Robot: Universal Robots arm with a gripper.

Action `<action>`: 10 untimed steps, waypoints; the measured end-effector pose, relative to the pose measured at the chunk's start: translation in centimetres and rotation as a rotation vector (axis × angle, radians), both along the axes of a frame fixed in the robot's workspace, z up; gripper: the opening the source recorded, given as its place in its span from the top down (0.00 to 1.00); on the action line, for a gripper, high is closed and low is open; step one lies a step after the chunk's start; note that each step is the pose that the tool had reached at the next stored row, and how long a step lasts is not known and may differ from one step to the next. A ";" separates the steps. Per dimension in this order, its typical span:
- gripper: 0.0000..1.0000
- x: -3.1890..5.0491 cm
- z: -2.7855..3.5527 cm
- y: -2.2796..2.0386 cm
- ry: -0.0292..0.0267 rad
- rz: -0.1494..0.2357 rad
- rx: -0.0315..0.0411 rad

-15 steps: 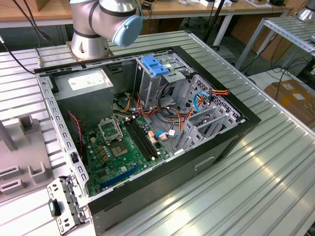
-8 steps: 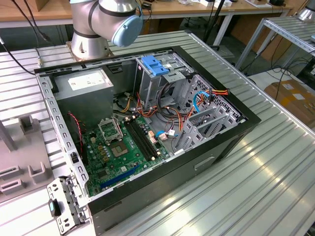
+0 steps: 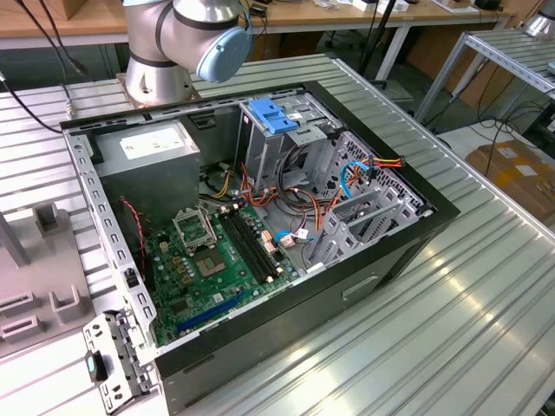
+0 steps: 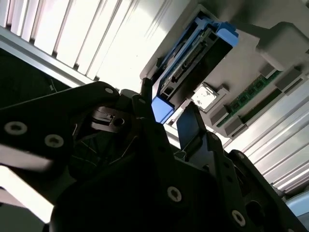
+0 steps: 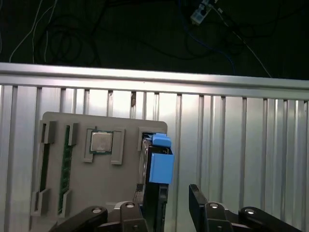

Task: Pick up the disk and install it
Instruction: 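Pick up the disk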

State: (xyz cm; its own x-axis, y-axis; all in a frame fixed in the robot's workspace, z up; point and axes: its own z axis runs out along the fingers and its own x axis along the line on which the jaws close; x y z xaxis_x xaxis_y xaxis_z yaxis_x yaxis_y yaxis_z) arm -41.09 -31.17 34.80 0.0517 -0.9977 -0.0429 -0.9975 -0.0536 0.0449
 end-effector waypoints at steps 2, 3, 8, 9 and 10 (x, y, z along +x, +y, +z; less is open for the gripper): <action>0.52 -0.20 -0.17 -0.13 0.0001 0.013 -0.0001; 0.52 -0.30 -0.28 -0.18 0.0000 0.014 0.0000; 0.52 -0.51 -0.89 -0.46 0.0001 0.022 -0.0001; 0.52 -0.53 -1.08 -0.53 0.0000 0.023 -0.0001; 0.52 -0.55 -1.19 -0.56 0.0001 0.025 -0.0001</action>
State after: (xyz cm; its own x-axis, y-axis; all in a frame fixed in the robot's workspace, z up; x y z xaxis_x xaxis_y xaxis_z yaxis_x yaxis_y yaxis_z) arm -41.64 -31.73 33.61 0.0762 -0.9962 -0.0428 -0.9959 -0.0782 0.0451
